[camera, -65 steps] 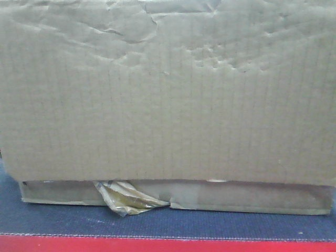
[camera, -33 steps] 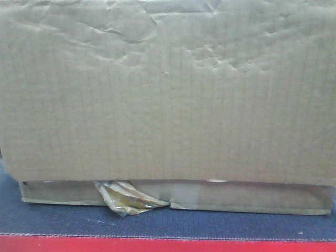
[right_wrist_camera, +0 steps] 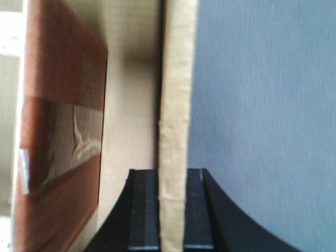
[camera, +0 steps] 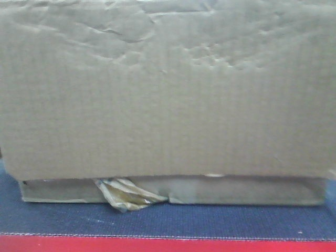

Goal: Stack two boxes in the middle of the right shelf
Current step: 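Lift the stacked boxes off the table with both grippers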

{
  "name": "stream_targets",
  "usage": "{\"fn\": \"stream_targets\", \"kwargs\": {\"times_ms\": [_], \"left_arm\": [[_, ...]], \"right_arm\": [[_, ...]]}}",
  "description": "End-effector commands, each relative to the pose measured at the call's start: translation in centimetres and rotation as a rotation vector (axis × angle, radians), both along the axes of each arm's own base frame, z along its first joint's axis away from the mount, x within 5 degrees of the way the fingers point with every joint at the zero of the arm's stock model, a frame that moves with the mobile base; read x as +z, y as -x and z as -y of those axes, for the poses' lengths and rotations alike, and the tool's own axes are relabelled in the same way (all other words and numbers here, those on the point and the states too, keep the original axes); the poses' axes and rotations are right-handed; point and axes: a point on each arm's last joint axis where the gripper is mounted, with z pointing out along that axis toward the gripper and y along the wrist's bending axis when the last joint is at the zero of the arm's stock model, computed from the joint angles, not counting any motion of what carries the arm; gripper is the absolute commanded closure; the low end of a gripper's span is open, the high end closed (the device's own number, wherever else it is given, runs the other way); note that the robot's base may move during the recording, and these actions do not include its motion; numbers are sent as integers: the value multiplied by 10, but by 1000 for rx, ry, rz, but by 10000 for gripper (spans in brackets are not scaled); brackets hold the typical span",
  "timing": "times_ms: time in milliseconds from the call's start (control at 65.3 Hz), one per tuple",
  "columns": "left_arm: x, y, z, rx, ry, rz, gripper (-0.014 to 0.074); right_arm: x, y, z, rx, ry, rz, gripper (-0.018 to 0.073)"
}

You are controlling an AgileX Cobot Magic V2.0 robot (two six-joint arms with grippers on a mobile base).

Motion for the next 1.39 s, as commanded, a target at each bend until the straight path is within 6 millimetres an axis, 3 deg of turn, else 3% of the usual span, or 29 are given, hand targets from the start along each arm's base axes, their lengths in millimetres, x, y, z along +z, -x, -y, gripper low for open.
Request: {"fn": "stream_targets", "kwargs": {"times_ms": [0, 322, 659, 996, 1378], "left_arm": [[20, 11, -2, 20, -15, 88, 707], [82, 25, -13, 10, 47, 386, 707], [123, 14, -10, -26, 88, 631, 707], [130, 5, -3, -66, 114, 726, 707], [127, -4, 0, -90, 81, 771, 707]], "right_arm": [[20, 1, -4, 30, 11, 171, 715], [57, 6, -1, 80, -67, 444, 715], [77, -5, 37, -39, -114, 604, 715], [106, -7, 51, -53, -40, 726, 715], [114, -6, 52, -50, -35, 756, 715]]}}
